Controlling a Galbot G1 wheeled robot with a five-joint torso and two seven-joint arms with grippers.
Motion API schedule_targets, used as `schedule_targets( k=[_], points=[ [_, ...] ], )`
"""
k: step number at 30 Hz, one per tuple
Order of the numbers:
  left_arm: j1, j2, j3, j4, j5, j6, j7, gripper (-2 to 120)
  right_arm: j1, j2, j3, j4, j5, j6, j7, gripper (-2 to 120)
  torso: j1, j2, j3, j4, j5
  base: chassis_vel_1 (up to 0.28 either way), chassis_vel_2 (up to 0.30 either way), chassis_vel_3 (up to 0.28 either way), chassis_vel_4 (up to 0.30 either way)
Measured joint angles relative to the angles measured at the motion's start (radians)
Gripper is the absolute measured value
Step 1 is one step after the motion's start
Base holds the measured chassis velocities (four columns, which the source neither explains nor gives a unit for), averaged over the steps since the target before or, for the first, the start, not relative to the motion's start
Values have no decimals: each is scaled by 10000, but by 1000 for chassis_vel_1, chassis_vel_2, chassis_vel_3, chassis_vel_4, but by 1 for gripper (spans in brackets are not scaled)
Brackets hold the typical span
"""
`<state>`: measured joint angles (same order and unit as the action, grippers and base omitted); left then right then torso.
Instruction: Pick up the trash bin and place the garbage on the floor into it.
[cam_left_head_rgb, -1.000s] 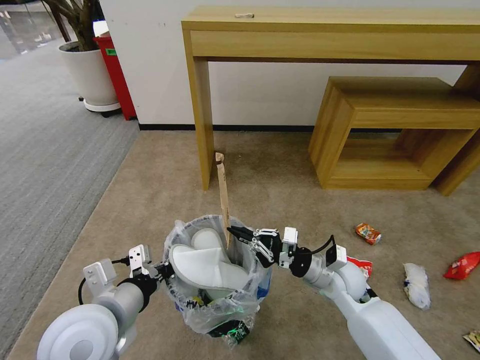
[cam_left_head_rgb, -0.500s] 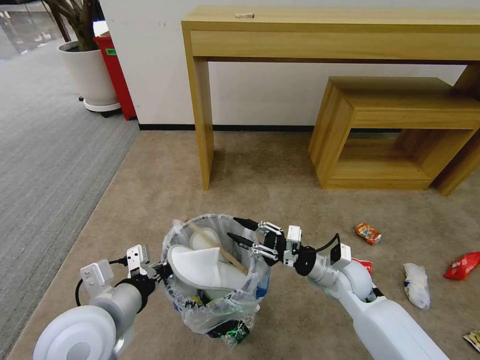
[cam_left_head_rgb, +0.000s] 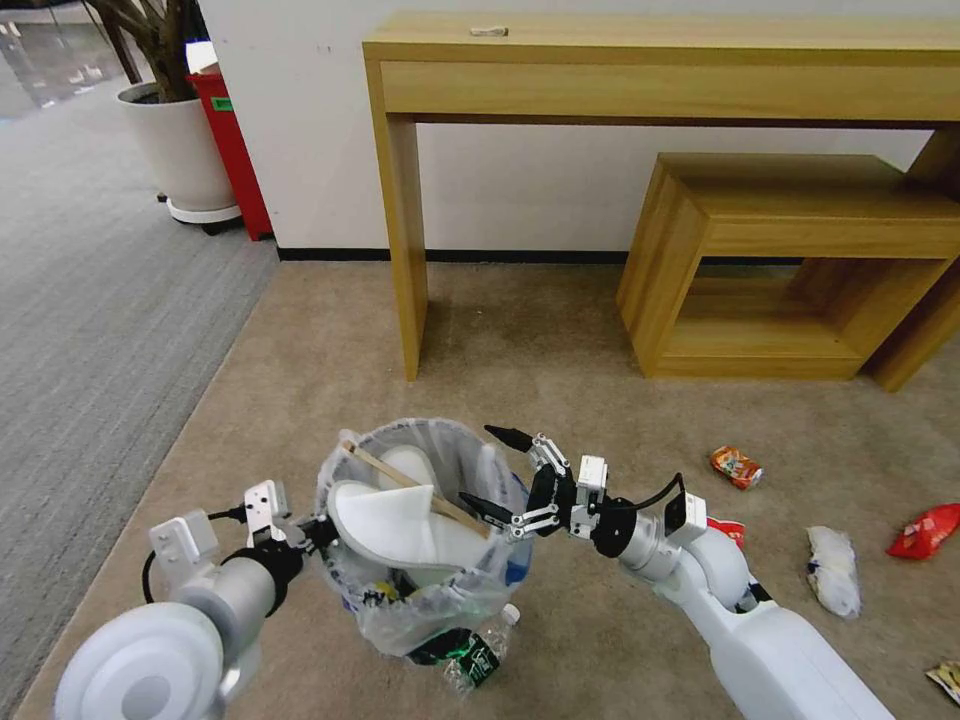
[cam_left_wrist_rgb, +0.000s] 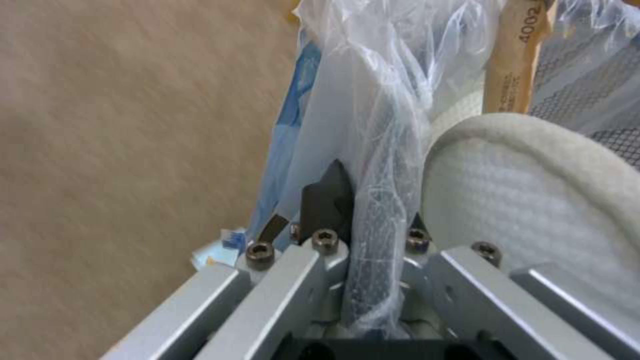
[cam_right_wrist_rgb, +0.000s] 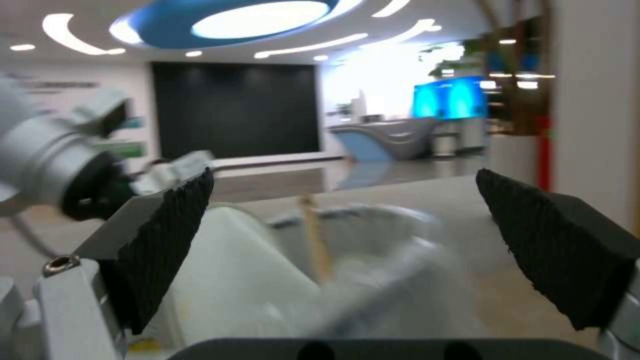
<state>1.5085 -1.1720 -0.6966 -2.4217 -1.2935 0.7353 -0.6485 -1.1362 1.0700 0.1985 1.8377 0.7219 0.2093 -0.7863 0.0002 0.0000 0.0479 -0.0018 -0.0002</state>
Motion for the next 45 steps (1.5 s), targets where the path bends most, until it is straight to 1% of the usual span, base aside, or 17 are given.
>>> schedule_targets(
  k=[3,4,12,17,19,21,23,24,27,28,30,31,32,33,36,38,45],
  points=[
    [-428,381,-1234,160,-410,0,-381,1,-401,89,155,321,-51,109,1886,100,0,0,0,-1,0,0,0,0,0],
    [-428,381,-1234,160,-410,0,-381,1,-401,89,155,321,-51,109,1886,100,0,0,0,-1,0,0,0,0,0],
    [-598,583,-3090,492,-557,0,-666,1,-1088,977,442,472,-1582,75,5472,100,0,0,0,-1,0,0,0,0,0],
    [-485,465,-3896,637,-553,0,-621,1,-1359,1288,395,355,-1963,-43,6344,100,0,0,0,0,0,0,0,0,0],
    [-378,298,-4462,796,-550,1,-537,1,-1640,1499,308,335,-2286,-296,7151,100,0,0,-1,0,-1,0,0,0,0],
    [-345,254,-4602,837,-547,1,-507,1,-1725,1545,257,336,-2368,-434,7459,100,0,0,-1,0,0,0,0,0,0],
    [-246,163,-4901,904,-552,3,-415,1,-1952,1653,105,395,-2471,-986,8399,100,0,0,-1,0,-1,0,0,0,0],
    [-246,163,-4901,904,-552,3,-415,1,-1952,1653,105,395,-2471,-986,8399,100,0,0,-1,0,-1,0,0,0,0],
    [-172,124,-5059,857,-559,3,-343,1,-2276,1825,-212,616,-2323,-2353,9854,100,0,0,-1,0,0,0,0,0,0],
    [-172,124,-5059,857,-559,3,-343,1,-2276,1825,-212,616,-2323,-2353,9854,100,0,0,-1,0,0,0,0,0,0],
    [-153,122,-5076,761,-565,3,-336,1,-2411,1971,-404,848,-2033,-3756,11072,100,0,0,-1,-1,1,0,0,0,0],
    [-147,121,-5103,692,-565,3,-335,1,-2456,2105,-532,1007,-1730,-4889,12128,100,0,0,-1,-1,0,0,0,0,0],
    [-139,123,-5122,666,-565,3,-335,1,-2472,2182,-620,1067,-1528,-5485,12690,100,0,0,-1,-2,0,0,0,0,0],
    [-139,123,-5122,666,-565,3,-335,1,-2472,2182,-620,1067,-1528,-5485,12690,100,0,0,-1,-2,0,0,0,0,0],
    [-71,162,-5181,581,-536,3,-336,1,-2428,2523,-939,1009,-468,-7315,14398,100,0,0,-1,-1,0,0,0,0,0],
    [-62,164,-5181,573,-535,3,-336,1,-2421,2541,-957,987,-419,-7368,14457,100,0,0,-1,-1,0,0,0,0,0],
    [76,162,-5130,456,-491,3,-336,1,-2140,3097,-1594,296,739,-7965,15793,100,0,0,0,-1,0,0,0,0,0]
  ],
)
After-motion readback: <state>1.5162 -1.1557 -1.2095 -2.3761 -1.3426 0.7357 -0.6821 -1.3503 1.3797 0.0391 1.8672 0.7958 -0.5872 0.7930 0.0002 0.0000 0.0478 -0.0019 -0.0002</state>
